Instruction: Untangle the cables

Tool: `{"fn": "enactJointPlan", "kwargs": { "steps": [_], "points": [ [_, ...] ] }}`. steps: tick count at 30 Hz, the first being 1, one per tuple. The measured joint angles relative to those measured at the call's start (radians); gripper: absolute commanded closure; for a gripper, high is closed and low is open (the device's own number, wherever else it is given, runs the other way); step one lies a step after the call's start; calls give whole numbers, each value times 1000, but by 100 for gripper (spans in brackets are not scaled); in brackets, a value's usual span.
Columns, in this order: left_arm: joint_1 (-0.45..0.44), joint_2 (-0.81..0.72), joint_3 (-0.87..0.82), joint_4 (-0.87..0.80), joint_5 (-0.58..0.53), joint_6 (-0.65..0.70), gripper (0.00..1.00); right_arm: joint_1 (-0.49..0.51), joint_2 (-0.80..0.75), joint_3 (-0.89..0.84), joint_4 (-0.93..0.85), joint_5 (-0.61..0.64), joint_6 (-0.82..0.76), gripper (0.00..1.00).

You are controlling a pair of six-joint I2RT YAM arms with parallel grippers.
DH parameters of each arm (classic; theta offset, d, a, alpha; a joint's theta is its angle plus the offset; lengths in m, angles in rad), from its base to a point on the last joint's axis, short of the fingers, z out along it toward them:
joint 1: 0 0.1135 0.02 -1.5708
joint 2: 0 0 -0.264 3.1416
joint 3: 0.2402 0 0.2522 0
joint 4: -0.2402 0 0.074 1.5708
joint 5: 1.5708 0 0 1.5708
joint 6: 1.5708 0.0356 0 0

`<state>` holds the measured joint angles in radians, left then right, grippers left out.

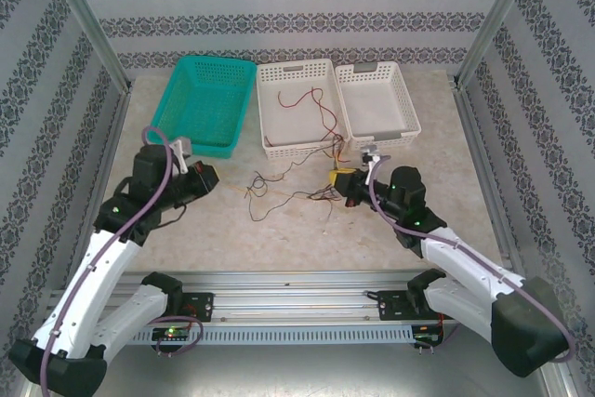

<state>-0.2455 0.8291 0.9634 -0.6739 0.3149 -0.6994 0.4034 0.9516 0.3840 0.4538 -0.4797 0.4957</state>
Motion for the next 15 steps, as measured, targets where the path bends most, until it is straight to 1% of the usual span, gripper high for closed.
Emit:
{"fn": "enactJointPlan", "kwargs": {
  "steps": [4,7,11,15],
  "points": [
    [70,47,180,-82,13,74,100,-108,-57,-60,-33,47,27,100],
    [91,81,312,-138,20,114,100,-162,-72,-97,-62,78,43,100],
    [92,136,508,-207,18,151,100,-179,-80,-118,-106,129,56,100],
    [97,173,687,-252,-13,181,100,-200,-80,-119,-134,164,56,100]
  ]
}}
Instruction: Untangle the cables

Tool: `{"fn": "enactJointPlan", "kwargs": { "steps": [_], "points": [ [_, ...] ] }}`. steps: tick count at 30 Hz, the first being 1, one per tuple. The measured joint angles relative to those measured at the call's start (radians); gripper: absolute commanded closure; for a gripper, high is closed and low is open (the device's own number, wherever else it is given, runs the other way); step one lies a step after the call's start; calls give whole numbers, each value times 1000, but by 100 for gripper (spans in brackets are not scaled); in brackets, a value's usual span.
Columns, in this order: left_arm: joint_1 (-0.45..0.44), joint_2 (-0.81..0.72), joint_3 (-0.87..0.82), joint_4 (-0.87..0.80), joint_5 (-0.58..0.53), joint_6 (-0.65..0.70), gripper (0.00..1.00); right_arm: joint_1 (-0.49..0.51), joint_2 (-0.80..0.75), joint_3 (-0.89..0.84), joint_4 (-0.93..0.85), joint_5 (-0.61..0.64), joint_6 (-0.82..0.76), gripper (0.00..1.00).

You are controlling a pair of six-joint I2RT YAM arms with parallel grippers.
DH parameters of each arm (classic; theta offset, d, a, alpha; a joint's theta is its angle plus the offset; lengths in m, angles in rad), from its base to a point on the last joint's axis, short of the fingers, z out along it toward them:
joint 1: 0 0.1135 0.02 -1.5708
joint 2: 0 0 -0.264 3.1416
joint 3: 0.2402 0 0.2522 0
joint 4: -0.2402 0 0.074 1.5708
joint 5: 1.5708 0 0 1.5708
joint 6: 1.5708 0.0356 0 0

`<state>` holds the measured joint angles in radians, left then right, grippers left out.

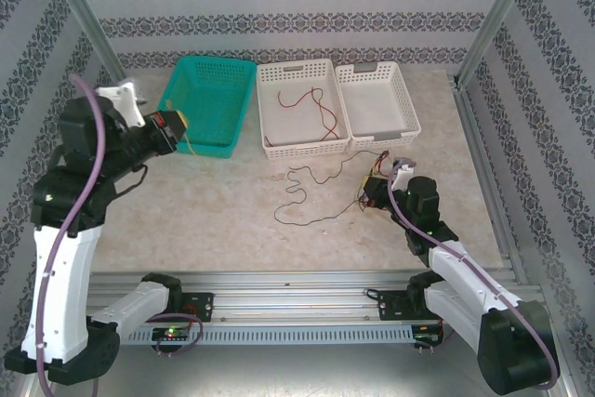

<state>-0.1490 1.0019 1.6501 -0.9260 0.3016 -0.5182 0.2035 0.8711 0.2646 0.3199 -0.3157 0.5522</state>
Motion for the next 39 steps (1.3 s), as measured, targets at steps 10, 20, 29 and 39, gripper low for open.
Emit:
{"fn": "enactJointPlan", "kwargs": {
  "steps": [10,20,29,39],
  "points": [
    [3,134,240,-12,-84,59,100,-5,-19,-11,13,-6,3,100],
    [60,377,393,19,-175,102,100,12,-39,-13,25,-15,2,100],
    [93,489,405,145,-186,125,100,60,-42,-13,31,-15,-8,100],
    [141,709,352,275,-199,152,100,122,-55,-13,36,-16,-35,100]
  ]
}}
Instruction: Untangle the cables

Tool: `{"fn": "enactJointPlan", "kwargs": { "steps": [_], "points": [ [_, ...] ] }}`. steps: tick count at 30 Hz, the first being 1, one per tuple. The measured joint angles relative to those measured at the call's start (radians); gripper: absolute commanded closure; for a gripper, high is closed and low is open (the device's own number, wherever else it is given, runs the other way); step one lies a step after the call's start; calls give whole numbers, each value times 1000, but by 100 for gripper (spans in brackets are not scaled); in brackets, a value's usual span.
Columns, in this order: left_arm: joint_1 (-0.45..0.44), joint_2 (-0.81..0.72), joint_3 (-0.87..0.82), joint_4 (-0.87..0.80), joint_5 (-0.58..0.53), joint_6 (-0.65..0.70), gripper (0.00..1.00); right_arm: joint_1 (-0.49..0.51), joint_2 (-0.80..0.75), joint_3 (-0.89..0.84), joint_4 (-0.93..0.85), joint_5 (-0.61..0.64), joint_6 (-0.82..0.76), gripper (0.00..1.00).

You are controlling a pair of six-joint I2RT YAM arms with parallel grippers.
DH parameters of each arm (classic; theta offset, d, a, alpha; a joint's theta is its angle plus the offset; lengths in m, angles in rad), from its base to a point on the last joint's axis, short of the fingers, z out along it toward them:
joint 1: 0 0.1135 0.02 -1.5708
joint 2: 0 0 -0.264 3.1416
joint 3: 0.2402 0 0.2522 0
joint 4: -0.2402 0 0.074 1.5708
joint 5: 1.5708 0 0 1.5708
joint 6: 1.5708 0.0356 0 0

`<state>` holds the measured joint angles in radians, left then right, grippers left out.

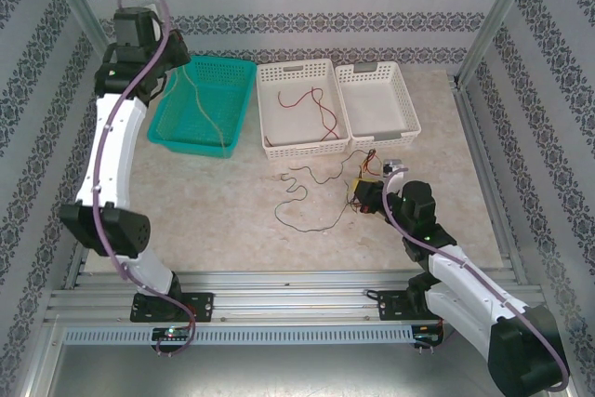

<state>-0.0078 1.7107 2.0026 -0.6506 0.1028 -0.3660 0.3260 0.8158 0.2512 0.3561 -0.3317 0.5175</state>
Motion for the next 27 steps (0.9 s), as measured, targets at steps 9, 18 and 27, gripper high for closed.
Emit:
{"fn": "enactJointPlan", "kwargs": {
  "steps": [9,18,27],
  "points": [
    [3,144,-21,38,21,-1,100,38,-2,0,0,-6,-21,100],
    [3,96,126,32,103,-67,100,52,-2,0,2,-7,-27,100],
    [3,28,262,30,128,-88,100,65,-2,0,8,-7,-31,100]
  ]
}}
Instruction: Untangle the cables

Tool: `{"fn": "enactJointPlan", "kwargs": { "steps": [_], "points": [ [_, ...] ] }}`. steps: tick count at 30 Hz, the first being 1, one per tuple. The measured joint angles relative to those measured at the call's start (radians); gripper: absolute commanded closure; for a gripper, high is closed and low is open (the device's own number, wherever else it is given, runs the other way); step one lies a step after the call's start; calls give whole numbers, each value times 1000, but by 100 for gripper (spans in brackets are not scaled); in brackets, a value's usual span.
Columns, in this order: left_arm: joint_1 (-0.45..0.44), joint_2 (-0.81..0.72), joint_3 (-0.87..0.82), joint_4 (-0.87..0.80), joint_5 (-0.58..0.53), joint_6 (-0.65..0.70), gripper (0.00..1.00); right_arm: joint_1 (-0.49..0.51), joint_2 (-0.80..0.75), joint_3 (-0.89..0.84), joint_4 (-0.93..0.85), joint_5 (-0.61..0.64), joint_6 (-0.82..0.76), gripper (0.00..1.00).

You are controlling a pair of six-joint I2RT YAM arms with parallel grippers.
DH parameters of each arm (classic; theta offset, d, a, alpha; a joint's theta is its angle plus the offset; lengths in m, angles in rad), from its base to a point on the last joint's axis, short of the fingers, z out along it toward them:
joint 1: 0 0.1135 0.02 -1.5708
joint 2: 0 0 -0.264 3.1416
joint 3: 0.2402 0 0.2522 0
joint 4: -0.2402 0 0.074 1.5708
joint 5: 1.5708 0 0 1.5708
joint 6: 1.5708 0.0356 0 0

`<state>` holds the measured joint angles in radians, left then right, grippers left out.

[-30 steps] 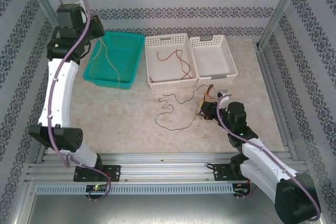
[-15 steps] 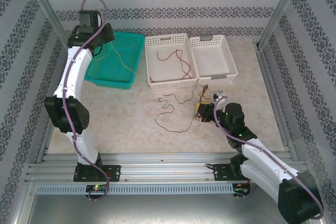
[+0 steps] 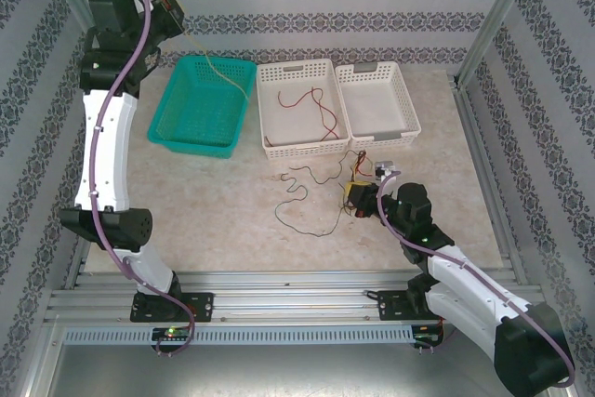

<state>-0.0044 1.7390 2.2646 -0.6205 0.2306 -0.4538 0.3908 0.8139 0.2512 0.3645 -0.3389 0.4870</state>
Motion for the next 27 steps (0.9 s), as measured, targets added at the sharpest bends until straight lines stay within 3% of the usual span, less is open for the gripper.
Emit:
{"fn": "enactJointPlan", "kwargs": {
  "steps": [16,27],
  "points": [
    [26,182,85,-53,-25,1,100,22,20,0,9,-2,-15,100],
    [17,183,-306,35,-5,0,100,39,22,0,28,-18,-20,100]
  ]
}}
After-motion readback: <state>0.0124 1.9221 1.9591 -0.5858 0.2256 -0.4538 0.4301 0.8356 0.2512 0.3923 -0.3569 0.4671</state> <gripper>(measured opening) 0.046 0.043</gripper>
